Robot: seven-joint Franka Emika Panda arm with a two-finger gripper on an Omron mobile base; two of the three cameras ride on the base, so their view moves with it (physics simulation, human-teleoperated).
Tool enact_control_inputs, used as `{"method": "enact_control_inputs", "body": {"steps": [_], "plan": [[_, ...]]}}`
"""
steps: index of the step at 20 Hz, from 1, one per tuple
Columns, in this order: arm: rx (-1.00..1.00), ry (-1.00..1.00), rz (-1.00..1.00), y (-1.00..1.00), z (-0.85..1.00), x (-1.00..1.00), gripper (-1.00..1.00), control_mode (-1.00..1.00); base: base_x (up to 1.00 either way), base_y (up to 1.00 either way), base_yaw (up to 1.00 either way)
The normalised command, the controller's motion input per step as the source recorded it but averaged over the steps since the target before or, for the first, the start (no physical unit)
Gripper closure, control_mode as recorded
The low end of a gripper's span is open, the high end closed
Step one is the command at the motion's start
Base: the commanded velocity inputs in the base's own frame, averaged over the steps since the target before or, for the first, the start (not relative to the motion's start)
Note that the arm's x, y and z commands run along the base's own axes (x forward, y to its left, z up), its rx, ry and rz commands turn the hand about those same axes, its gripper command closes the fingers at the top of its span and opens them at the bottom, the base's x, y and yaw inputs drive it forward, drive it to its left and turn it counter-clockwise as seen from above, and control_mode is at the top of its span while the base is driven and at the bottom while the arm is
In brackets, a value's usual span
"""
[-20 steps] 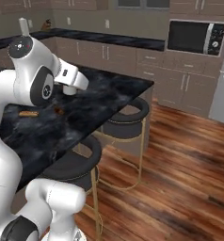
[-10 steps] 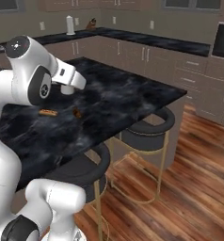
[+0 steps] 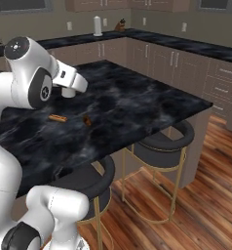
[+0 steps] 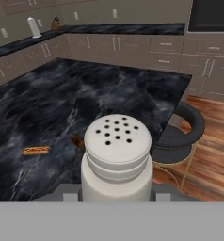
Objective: Move the shaker and condiment bottle from the cabinet to the dining counter.
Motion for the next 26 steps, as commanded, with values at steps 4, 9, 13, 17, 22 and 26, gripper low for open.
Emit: {"method": "enact_control_inputs", "body": {"steps": [4, 9, 13, 17, 22, 26], "plan": [[0.0, 0.0, 0.0, 0.0, 0.0, 0.0, 1.0, 1.0, 0.0, 0.0, 0.01], [0.0, 0.0, 0.0, 0.0, 0.0, 0.0, 1.0, 1.0, 0.0, 0.0, 0.0], [0.0, 0.0, 0.0, 0.0, 0.0, 0.0, 1.0, 1.0, 0.0, 0.0, 0.0], [0.0, 0.0, 0.0, 0.0, 0.0, 0.0, 1.0, 1.0, 0.0, 0.0, 0.0], [0.0, 0.0, 0.0, 0.0, 0.0, 0.0, 1.0, -1.0, 0.0, 0.0, 0.0], [0.0, 0.0, 0.0, 0.0, 0.0, 0.0, 1.0, -1.0, 0.0, 0.0, 0.0]]}}
